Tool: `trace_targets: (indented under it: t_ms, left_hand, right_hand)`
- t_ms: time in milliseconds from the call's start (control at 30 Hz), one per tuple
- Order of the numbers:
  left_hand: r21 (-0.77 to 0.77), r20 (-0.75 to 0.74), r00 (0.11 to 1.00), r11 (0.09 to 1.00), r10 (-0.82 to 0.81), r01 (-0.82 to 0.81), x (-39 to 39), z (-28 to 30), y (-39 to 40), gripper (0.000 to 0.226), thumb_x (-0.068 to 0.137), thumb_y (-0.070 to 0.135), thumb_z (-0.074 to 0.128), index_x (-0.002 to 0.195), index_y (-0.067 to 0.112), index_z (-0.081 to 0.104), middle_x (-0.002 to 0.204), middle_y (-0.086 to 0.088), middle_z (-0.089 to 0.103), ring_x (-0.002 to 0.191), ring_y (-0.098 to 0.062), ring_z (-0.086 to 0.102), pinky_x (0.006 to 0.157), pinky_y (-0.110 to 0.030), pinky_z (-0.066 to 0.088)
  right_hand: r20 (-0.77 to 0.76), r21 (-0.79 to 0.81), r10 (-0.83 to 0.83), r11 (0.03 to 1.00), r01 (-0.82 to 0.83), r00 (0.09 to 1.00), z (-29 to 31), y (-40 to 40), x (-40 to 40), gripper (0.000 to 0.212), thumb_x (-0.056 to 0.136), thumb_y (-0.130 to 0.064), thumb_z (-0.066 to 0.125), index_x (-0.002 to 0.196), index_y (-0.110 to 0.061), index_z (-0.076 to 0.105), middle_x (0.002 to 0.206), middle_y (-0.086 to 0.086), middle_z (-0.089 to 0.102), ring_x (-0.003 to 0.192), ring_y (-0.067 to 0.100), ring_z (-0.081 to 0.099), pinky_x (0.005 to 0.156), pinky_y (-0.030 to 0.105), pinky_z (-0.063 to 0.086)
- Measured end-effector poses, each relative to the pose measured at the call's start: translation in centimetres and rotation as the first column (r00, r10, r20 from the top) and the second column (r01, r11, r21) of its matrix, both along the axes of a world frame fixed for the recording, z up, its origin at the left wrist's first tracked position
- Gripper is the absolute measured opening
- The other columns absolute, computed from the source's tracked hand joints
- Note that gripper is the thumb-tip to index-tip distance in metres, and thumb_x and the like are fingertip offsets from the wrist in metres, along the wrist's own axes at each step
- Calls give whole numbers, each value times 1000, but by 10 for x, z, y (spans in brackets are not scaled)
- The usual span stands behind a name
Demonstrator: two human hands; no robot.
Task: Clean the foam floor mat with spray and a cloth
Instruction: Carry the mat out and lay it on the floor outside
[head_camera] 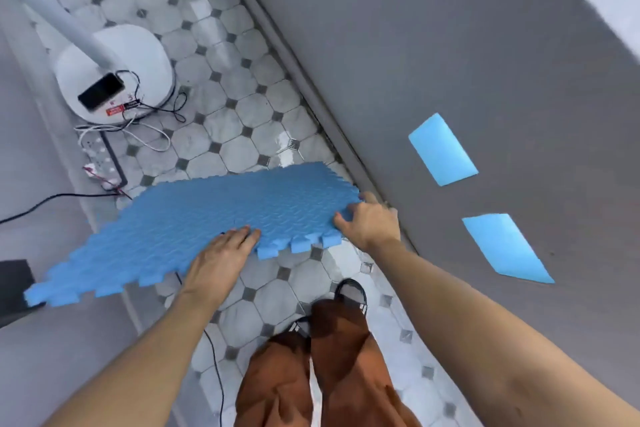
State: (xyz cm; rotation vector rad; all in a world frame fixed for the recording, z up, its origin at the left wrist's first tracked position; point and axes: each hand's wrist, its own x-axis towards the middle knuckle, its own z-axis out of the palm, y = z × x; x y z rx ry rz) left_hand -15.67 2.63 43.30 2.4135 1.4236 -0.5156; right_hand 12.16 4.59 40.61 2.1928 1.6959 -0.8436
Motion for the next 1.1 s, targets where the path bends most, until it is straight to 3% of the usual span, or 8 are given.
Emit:
trace_targets:
  t_ms: [133, 200, 367, 500, 733, 900, 1000, 1100]
  left_hand:
    - [-186, -8, 996, 979, 83, -83, 33, -94, -36, 68, 70, -7, 64, 134, 5, 45, 138, -20, 50, 113, -39, 58, 82, -50, 54]
    - [-207, 2, 988, 966, 157, -153, 60, -128, -46, 84, 67, -3, 67, 142, 11, 31, 147, -18, 40, 122, -40, 49, 88, -51, 51]
    - [-278, -37, 981, 941, 190, -192, 102, -235, -42, 109, 82, -4, 55, 145, 38, -23, 157, -3, -25, 143, -42, -13, 111, -62, 10]
    - [-246, -58, 983, 952, 172, -181, 101, -335, -45, 110, 81, -13, 47, 143, 41, -26, 155, -4, -32, 141, -45, -20, 111, -66, 4]
    - [-156, -155, 980, 976, 128, -152, 100, -460, -60, 98, 89, -6, 46, 146, 35, -22, 156, -7, -26, 143, -45, -12, 111, -62, 12]
    - [-253, -183, 971, 948, 151, -195, 108, -473, -53, 88, 93, 4, 46, 149, 32, -17, 159, -4, -20, 145, -41, -7, 113, -58, 18]
    - [-297, -170, 980, 943, 102, -150, 118, -438, -35, 82, 97, 35, 46, 148, 31, -18, 158, -3, -22, 145, -38, -9, 112, -60, 11]
    - [-303, -102, 992, 948, 69, -97, 137, -385, -10, 81, 97, 42, 43, 148, 32, -19, 158, -4, -21, 146, -37, -9, 114, -58, 9]
  right_hand:
    - [118, 134, 168, 974, -183, 979, -70, 11, 26, 61, 85, -60, 27, 108, -25, 72, 140, 4, 51, 120, 31, 53, 93, 42, 37]
    - [111, 182, 208, 957, -226, 972, -102, 13, 38, 64, 82, -59, 24, 106, -22, 71, 140, 6, 52, 121, 34, 51, 91, 45, 39]
    - [53, 157, 229, 959, -234, 972, -215, 7, 61, 47, 92, -47, 50, 132, -22, 56, 150, 11, 38, 133, 36, 38, 103, 52, 39]
    - [-49, 66, 127, 990, -124, 991, -308, 5, 64, 57, 93, -48, 52, 144, -24, 44, 158, 13, 23, 144, 32, 25, 114, 45, 30]
    - [-118, -220, 252, 937, -273, 960, -420, -2, 81, 92, 86, -56, 62, 156, -28, 10, 164, 6, -10, 152, 25, 0, 122, 41, 17]
    - [-160, -269, 281, 910, -316, 946, -435, -13, 83, 103, 84, -60, 61, 156, -26, -5, 163, 6, -18, 150, 29, -12, 122, 48, 11]
    - [-140, -233, 219, 940, -247, 966, -402, -16, 84, 101, 86, -58, 58, 157, -21, -4, 164, 9, -12, 151, 31, -8, 122, 46, 8]
    - [-116, -231, 130, 961, -154, 985, -355, -31, 89, 96, 90, -52, 58, 156, -19, -4, 164, 12, -9, 151, 32, -5, 122, 44, 9]
